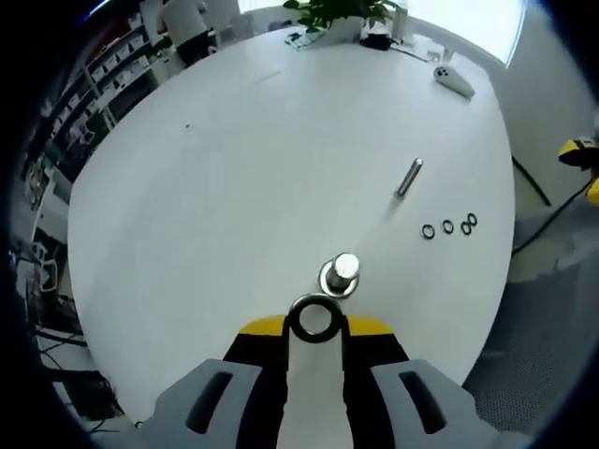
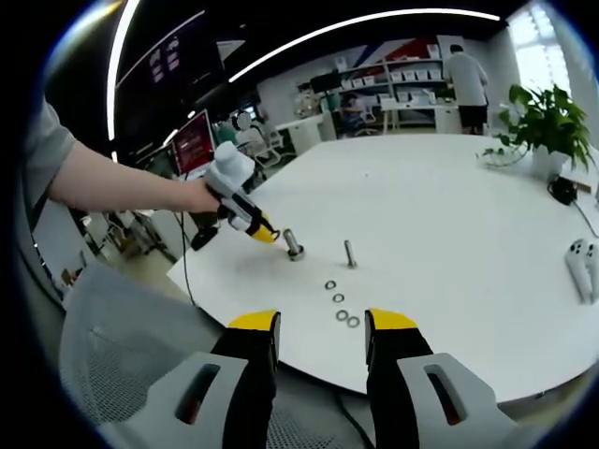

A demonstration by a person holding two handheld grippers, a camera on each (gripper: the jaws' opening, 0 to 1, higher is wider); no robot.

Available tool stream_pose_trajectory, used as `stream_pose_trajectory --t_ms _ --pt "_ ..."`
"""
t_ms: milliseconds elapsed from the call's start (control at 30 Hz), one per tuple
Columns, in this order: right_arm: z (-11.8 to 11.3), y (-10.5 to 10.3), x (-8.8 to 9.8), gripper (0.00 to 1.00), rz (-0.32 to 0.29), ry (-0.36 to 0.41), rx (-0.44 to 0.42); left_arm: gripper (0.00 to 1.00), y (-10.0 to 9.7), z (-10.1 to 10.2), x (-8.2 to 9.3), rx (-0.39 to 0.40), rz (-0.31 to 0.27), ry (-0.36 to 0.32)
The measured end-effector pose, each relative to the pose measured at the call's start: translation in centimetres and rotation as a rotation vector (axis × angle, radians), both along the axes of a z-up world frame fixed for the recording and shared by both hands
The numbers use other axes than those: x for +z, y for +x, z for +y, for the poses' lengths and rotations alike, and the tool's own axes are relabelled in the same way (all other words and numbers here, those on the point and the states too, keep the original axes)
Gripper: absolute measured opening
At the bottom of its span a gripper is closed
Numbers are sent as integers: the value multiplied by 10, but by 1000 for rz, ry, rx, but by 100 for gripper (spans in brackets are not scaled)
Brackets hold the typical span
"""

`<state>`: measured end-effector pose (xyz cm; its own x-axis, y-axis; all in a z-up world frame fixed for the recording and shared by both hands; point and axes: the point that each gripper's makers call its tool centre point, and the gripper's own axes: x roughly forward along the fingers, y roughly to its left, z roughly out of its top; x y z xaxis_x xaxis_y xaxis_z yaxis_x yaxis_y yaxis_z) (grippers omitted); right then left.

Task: Place the washer onto the threaded stud by aligning its center hole with the stud, sliding it down to the base, and recovering from edge contact or off-axis alignment until the washer reaches the visible bottom stop.

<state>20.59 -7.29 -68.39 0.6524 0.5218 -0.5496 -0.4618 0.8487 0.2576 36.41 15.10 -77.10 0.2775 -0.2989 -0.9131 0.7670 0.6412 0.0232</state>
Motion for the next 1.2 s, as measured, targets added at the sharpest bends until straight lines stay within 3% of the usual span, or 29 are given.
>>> stream_pose_trajectory --t_ms 400,700,1200 --pt "1 0 0 38 -3 1 5 19 5 -19 13 -52 -18 -21" --pt "1 0 1 38 -8 1 7 19 5 -37 8 -101 1 -2" --pt "2 0 2 38 -11 7 9 19 5 -38 -12 -159 31 71"
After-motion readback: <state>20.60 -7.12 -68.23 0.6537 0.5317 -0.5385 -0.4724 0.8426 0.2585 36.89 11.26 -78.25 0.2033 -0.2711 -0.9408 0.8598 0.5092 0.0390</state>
